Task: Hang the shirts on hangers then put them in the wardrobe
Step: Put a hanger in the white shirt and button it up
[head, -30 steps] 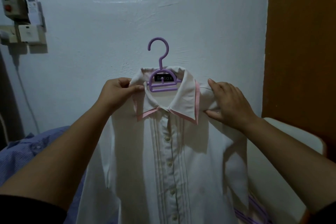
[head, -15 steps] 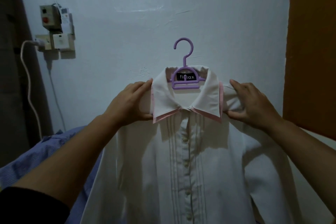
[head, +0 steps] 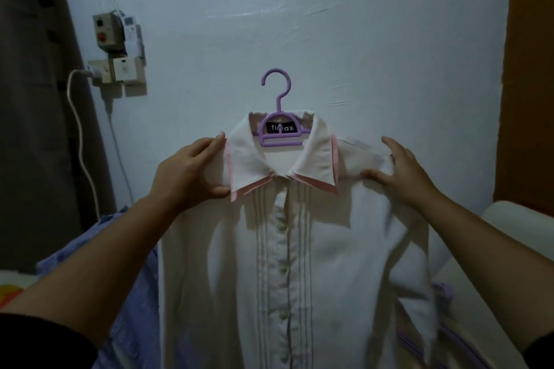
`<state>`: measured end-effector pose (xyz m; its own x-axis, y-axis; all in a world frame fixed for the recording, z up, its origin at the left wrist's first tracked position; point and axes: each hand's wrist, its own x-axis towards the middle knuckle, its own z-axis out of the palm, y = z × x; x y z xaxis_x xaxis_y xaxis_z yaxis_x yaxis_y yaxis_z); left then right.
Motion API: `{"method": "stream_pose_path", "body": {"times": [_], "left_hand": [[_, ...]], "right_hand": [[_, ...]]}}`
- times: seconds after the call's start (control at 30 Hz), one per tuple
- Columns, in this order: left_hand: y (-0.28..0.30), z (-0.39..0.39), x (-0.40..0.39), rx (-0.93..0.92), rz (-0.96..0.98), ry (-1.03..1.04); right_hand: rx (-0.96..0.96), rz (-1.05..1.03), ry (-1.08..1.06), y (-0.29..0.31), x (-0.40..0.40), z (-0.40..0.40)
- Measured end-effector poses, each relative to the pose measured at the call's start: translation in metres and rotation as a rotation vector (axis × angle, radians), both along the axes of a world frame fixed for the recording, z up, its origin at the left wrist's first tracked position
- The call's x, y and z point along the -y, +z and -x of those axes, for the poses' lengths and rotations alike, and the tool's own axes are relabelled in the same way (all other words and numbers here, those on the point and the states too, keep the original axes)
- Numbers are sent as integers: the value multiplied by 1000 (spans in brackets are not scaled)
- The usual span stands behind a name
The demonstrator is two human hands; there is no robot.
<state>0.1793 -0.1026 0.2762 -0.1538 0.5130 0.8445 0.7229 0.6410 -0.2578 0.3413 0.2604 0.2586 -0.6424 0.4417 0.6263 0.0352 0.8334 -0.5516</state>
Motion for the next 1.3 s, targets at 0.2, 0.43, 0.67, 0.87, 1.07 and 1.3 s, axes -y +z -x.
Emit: {"method": "stream_pose_path", "body": {"times": [0.2,0.43,0.67,0.87,1.07,1.3], "left_hand": [[-9,5,-6,-1,10,-2],[-25,13,-19,41,42,-4],[-34,22,-23,74,33,-28],[-32,26,-20,87,-9,-37],[-30,34,7,126,-45,68],[-25,35,62,198,-141,280]], "right_hand": [[-381,6,54,13,47,24],[-323,70,181,43,83,47],[-367,16,38,35,72,61],[-233,-218,109,20,68,64],[85,-510,-20,-1,68,76],[310,-540,-71,-19,95,128]]}}
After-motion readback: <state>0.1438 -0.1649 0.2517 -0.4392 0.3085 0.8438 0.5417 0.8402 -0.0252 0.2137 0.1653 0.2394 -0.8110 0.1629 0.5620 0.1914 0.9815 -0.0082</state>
